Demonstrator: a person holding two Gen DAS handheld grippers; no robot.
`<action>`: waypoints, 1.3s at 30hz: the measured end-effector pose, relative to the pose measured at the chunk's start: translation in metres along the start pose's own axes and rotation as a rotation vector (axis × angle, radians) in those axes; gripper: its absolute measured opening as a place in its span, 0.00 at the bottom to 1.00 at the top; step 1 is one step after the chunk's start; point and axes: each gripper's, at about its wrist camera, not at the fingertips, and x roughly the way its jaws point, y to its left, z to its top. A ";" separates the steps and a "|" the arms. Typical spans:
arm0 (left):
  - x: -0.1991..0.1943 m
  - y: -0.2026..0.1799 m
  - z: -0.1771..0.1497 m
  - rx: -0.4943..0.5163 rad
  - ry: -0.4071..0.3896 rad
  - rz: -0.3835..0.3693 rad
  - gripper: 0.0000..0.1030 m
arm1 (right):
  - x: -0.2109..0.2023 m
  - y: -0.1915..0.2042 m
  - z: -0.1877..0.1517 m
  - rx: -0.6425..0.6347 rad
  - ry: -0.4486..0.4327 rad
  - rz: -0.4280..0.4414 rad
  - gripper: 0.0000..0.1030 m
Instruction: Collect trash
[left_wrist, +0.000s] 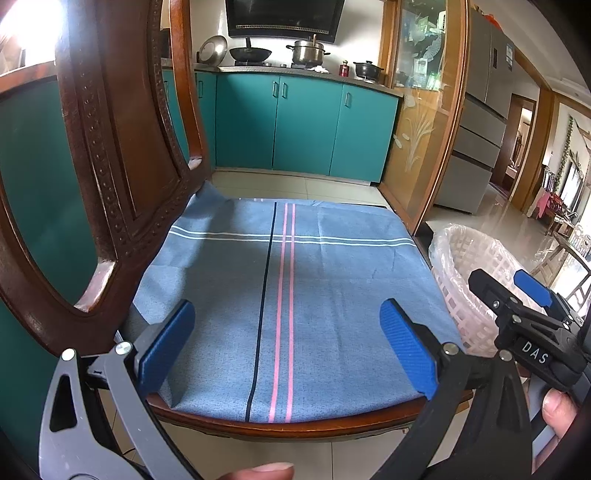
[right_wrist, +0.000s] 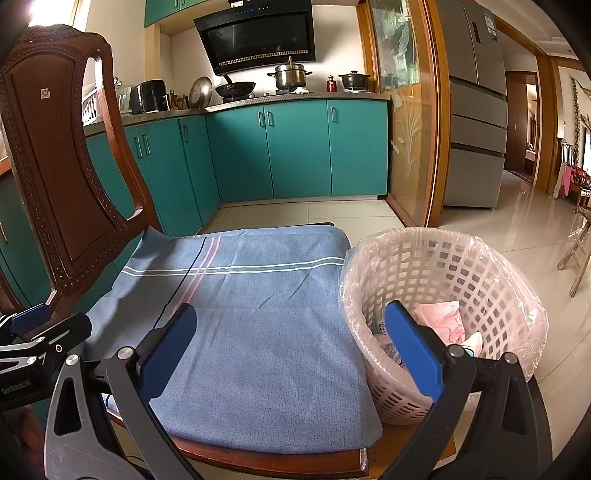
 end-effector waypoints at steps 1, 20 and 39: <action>0.000 0.000 0.000 0.000 -0.001 0.000 0.97 | 0.000 0.000 -0.001 0.000 0.000 0.000 0.97; 0.001 -0.003 -0.001 0.014 -0.001 -0.007 0.97 | 0.002 -0.001 -0.003 -0.003 0.007 0.004 0.97; 0.001 -0.003 -0.001 0.016 0.000 -0.007 0.97 | 0.002 0.001 -0.003 -0.005 0.012 0.003 0.97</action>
